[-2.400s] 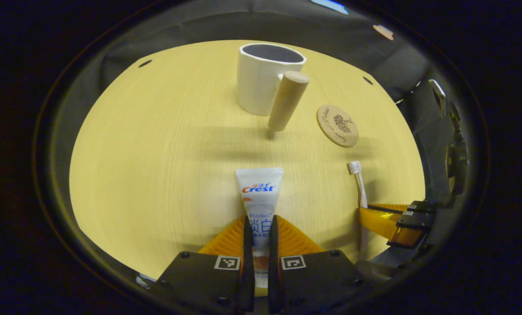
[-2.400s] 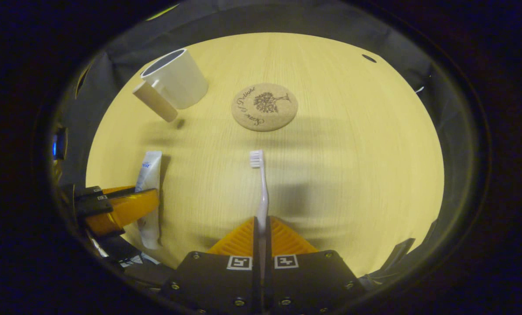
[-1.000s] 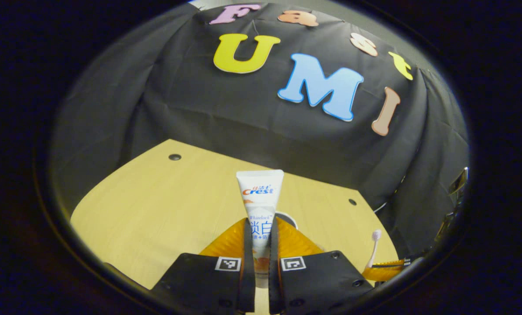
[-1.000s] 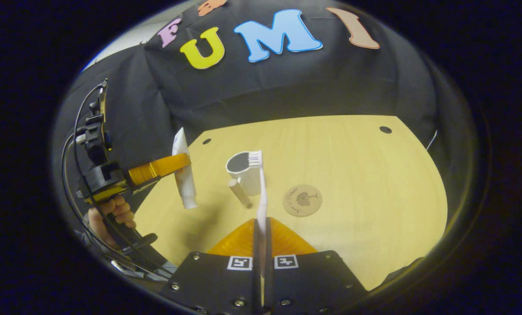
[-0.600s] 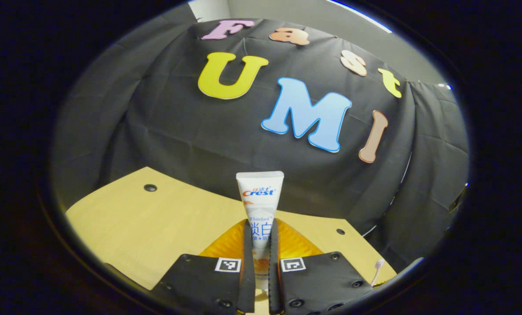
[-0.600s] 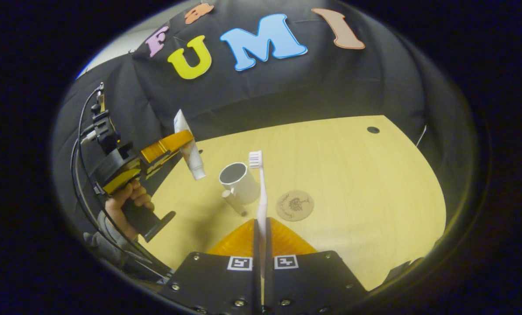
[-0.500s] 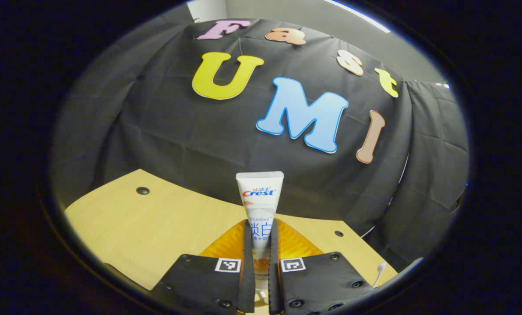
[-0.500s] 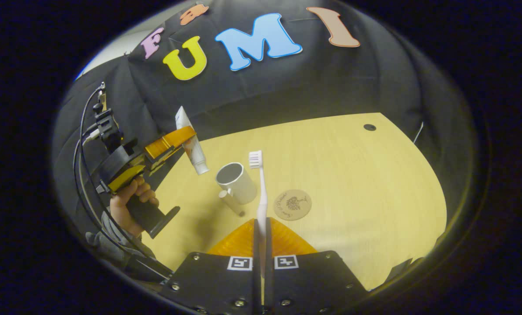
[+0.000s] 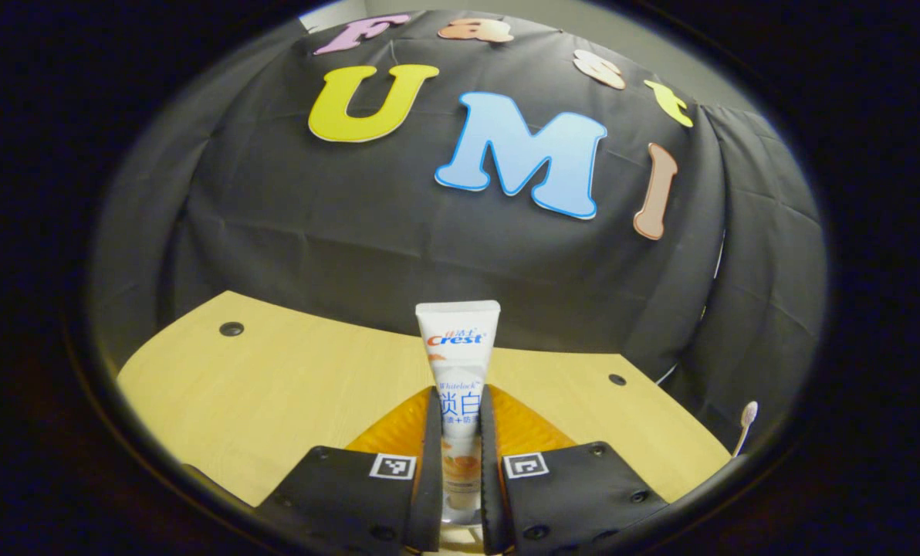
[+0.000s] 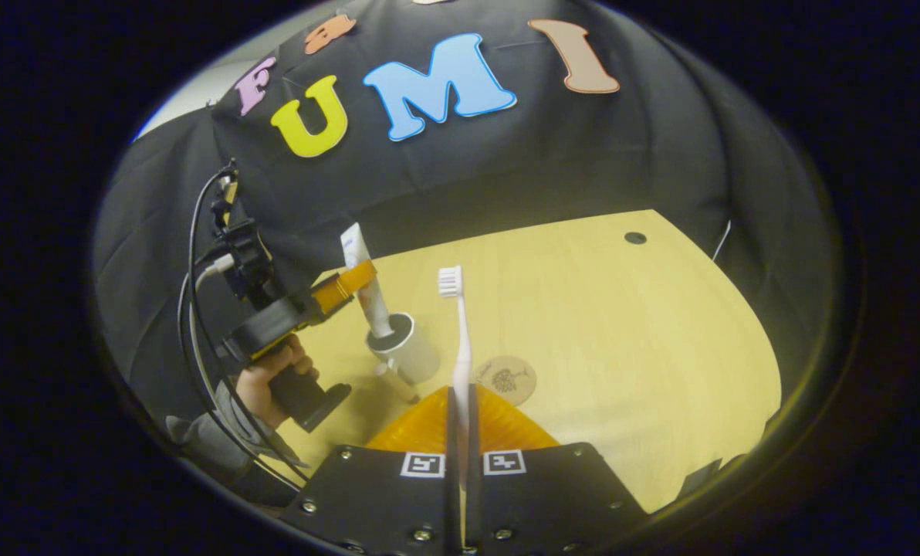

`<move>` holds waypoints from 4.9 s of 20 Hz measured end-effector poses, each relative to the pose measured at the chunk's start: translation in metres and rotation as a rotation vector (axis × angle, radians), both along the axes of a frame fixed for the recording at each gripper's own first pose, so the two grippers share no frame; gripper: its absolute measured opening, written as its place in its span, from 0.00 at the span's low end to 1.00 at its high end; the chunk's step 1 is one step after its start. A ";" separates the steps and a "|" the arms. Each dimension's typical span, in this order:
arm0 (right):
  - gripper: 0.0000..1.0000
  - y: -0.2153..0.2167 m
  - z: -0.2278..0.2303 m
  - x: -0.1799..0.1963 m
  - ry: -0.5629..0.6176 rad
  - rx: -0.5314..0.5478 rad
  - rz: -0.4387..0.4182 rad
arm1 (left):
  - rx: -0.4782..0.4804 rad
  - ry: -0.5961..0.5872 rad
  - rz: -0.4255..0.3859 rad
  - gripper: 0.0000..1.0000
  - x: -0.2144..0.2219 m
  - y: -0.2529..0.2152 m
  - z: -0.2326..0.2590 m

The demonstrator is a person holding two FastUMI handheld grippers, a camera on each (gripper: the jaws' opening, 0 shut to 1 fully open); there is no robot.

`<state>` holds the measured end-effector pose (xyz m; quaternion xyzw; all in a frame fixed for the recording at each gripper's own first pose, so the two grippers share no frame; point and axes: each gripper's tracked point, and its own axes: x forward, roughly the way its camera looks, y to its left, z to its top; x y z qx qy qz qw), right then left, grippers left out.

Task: Put the toothbrush and toothpaste on the desktop into the cup, then pick up the cup and place it on the coaster on the desktop.

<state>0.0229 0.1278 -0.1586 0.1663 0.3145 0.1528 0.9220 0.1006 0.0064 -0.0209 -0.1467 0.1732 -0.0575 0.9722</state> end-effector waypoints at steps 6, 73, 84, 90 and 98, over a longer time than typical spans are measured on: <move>0.04 0.023 0.025 0.043 -0.065 0.029 0.024 | -0.025 0.094 -0.065 0.70 -0.017 -0.012 -0.025; 0.80 -0.058 0.078 0.092 -0.350 -0.112 -0.072 | -0.098 0.659 -0.062 0.88 -0.120 -0.033 -0.102; 0.80 -0.092 0.043 0.069 -0.245 -0.130 -0.124 | 0.003 0.871 -0.065 0.82 -0.098 -0.036 -0.130; 0.80 -0.107 0.028 0.060 -0.195 -0.109 -0.160 | 0.078 0.900 -0.063 0.60 -0.088 -0.038 -0.133; 0.80 -0.124 0.021 0.060 -0.155 -0.050 -0.218 | 0.143 0.884 -0.038 0.34 -0.090 -0.036 -0.132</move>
